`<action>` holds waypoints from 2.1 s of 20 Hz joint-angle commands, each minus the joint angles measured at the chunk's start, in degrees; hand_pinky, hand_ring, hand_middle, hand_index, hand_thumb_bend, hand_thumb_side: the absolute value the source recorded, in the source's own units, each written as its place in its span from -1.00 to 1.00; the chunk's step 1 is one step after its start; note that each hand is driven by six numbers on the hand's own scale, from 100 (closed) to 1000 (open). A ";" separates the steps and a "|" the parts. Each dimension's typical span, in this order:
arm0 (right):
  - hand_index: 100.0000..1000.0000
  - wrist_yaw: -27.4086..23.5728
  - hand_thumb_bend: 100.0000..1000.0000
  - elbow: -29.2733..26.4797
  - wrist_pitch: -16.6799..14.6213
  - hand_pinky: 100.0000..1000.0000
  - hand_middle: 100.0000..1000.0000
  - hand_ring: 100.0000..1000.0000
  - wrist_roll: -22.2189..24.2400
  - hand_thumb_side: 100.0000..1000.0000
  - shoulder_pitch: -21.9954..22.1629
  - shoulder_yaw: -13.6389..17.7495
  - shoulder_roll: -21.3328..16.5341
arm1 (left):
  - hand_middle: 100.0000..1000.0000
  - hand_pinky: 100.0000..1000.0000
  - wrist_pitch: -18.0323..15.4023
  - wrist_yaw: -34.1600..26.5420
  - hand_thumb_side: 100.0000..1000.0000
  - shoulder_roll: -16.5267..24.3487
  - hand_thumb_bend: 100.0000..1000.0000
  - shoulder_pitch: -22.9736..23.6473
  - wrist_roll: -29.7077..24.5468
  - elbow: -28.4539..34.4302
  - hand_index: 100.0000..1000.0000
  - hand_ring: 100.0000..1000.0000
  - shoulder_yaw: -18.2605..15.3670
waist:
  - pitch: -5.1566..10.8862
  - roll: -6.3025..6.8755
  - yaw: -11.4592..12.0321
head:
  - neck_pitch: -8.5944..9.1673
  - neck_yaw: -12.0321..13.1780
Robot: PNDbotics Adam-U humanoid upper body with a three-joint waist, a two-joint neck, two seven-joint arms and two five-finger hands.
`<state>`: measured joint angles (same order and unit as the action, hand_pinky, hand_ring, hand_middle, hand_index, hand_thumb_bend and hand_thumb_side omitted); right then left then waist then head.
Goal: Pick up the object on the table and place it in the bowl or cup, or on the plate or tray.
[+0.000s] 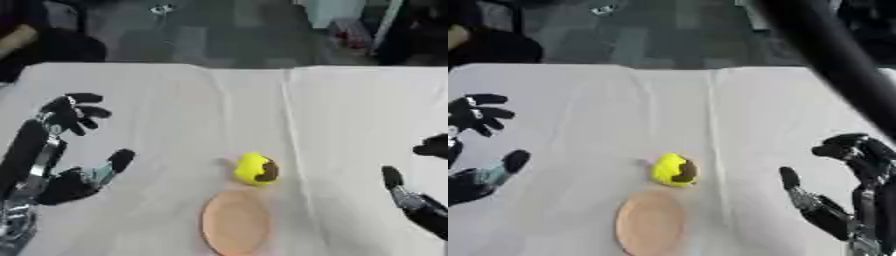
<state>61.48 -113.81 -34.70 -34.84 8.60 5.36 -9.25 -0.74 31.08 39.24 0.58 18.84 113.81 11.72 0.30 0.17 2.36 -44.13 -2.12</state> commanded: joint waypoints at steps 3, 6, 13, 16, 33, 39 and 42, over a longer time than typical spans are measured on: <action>0.02 -0.50 -0.14 -0.79 -17.27 -0.22 -0.10 -0.13 -17.13 -0.09 -0.25 0.35 -1.16 | 0.45 -0.19 0.00 -0.12 0.78 2.39 -0.07 0.05 -0.64 0.78 0.35 0.04 -0.18 | 0.49 0.18 -0.14 | 0.01 -1.24; 0.02 -0.64 -0.14 -0.79 -17.27 -0.22 -0.10 -0.13 -17.13 -0.09 -0.23 0.40 -1.26 | 0.45 -0.19 0.06 -0.13 0.78 2.68 -0.07 0.07 -0.82 0.78 0.35 0.04 -0.23 | 0.53 0.23 -0.19 | 0.01 -1.23; 0.02 -0.94 -0.14 -0.79 -17.27 -0.21 -0.10 -0.13 -17.13 -0.09 -0.29 0.47 -1.45 | 0.46 -0.18 0.03 0.07 0.79 3.50 -0.06 -0.06 -1.42 0.78 0.35 0.05 -0.11 | 0.53 0.29 -0.30 | 0.01 -1.22; 0.02 -0.89 -0.14 -0.79 -17.27 -0.22 -0.10 -0.13 -17.13 -0.09 -0.30 0.36 -1.52 | 0.45 -0.17 -0.68 0.35 0.70 6.17 0.04 -0.24 -2.73 0.78 0.36 0.07 0.07 | 0.51 0.43 -0.32 | 0.01 -1.30; 0.03 -1.84 -0.17 -0.79 -17.27 -0.22 -0.09 -0.13 -17.13 -0.08 -1.05 -1.20 -2.90 | 0.46 -0.04 -4.34 -7.83 0.60 22.88 0.15 -8.56 -22.06 0.78 0.42 0.21 1.63 | 0.25 1.31 -2.17 | 0.01 1.45; 0.03 -3.31 -0.18 -0.79 -17.27 -0.22 -0.09 -0.13 -17.13 -0.08 -1.72 -1.94 -4.03 | 0.46 -0.02 -3.76 -8.07 0.60 24.16 0.12 -12.86 -27.11 0.78 0.48 0.26 3.94 | 0.16 1.61 -3.68 | 0.01 3.32; 0.03 -4.03 -0.21 -0.79 -17.27 -0.23 -0.09 -0.13 -17.13 -0.08 -2.04 -2.25 -4.49 | 0.45 0.00 -3.49 -7.47 0.59 24.97 0.12 -14.32 -28.92 0.78 0.48 0.27 4.61 | 0.06 1.74 -4.33 | 0.01 3.71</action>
<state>57.95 -113.81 -34.70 -34.84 7.02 3.20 -12.59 -4.27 23.39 61.82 -12.80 -9.31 113.85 16.57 0.15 1.81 -1.96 -44.14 0.83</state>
